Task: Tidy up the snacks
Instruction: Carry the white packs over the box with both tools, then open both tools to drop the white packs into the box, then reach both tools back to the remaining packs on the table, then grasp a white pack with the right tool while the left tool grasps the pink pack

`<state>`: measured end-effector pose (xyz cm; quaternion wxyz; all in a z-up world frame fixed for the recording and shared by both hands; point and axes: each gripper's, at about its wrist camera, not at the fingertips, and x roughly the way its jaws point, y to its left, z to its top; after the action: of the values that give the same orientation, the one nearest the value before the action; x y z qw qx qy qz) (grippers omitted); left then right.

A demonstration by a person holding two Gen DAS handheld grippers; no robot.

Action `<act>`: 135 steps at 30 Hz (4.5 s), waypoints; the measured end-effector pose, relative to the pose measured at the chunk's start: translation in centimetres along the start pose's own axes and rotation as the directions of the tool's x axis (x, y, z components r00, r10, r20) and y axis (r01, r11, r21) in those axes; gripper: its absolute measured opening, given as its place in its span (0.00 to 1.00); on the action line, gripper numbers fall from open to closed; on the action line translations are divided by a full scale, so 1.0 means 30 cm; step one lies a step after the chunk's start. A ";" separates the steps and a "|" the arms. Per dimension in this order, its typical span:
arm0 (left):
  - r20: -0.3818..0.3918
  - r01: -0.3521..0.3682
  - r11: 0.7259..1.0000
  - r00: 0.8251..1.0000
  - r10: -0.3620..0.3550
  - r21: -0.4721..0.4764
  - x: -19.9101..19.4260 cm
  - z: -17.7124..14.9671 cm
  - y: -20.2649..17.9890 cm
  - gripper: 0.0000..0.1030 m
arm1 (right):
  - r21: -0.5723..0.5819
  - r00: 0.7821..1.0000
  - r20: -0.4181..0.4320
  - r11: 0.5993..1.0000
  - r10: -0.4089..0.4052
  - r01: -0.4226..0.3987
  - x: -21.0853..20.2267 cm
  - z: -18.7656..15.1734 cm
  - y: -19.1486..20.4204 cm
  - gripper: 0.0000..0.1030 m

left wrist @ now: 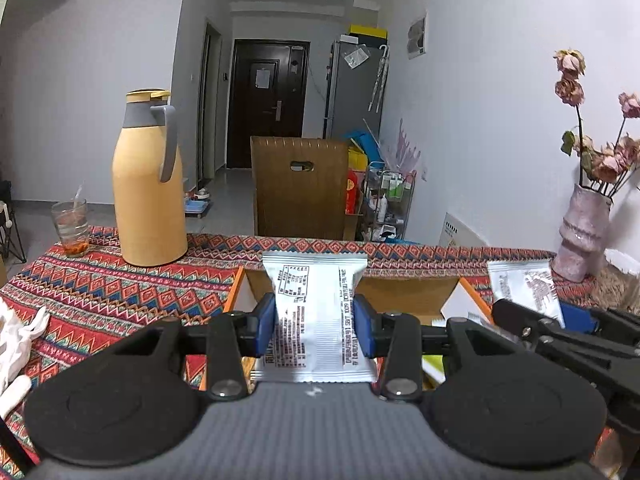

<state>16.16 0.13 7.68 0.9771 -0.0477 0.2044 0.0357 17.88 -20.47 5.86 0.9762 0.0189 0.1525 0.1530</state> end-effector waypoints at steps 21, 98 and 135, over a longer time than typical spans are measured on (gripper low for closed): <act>-0.034 -0.005 0.999 0.999 0.003 -0.033 0.220 -0.043 0.045 0.40 | 0.023 0.997 -0.058 0.999 0.041 -0.040 0.221 -0.058 -0.018 0.41; -0.116 -0.061 0.998 0.991 0.060 -0.009 -0.026 -0.146 0.094 1.00 | 0.006 0.981 -0.189 0.999 -0.038 0.040 -0.043 -0.190 -0.059 1.00; -0.278 -0.036 0.999 0.960 0.033 -0.006 0.072 -0.380 0.113 1.00 | -0.015 0.937 -0.338 0.996 -0.087 0.088 0.079 -0.408 -0.055 0.36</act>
<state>13.33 2.39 -3.85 0.9376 -0.0542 0.3402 0.0471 16.81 -21.44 -6.63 0.9413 -0.0144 0.3187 0.1104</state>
